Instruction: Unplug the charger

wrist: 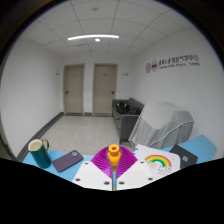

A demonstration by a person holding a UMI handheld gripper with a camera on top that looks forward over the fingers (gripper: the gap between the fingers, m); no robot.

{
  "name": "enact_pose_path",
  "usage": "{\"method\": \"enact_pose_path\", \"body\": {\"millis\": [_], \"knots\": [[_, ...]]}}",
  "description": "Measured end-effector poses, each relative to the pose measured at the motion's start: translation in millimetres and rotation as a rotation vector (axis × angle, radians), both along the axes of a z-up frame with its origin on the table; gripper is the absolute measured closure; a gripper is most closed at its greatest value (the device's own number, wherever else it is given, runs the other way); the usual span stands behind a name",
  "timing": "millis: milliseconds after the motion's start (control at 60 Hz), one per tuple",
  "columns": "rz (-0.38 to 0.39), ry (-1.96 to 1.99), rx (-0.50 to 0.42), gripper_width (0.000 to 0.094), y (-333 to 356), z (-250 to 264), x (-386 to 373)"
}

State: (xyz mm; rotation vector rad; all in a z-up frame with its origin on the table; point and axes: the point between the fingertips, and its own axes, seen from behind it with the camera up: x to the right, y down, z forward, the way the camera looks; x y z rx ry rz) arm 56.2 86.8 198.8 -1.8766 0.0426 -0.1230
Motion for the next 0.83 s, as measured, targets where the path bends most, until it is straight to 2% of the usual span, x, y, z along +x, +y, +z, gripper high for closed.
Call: {"method": "enact_pose_path", "body": {"millis": [67,217,300,417,550,683,700,717,733,750,833], "knots": [[-0.039,-0.028,-0.086,0.0905,-16.4,-28.0,30.9],[-0.104,0.001,-0.361,0.089,-60.1,-139.8,71.0],[-0.141,0.035,-0.454,0.0883,-71.2,-181.2,80.9],[-0.112,0.042,-0.484,0.0817,-72.6,-205.1,84.0],[-0.083,0.061,-0.459,0.0701,-65.1,-208.2,84.3],[-0.076,0.091,-0.429,0.0408,-70.7,-202.7,87.6],[-0.068,0.098,-0.418,0.035,-72.2,-200.0,86.3],[-0.061,0.106,-0.409,0.0239,-74.4,-196.9,85.0],[-0.054,0.114,-0.401,0.0225,-77.0,-193.7,83.5],[-0.049,0.121,-0.394,0.0136,-80.2,-190.2,82.6],[-0.015,0.145,-0.357,0.0107,-105.0,-168.5,78.5]]}}
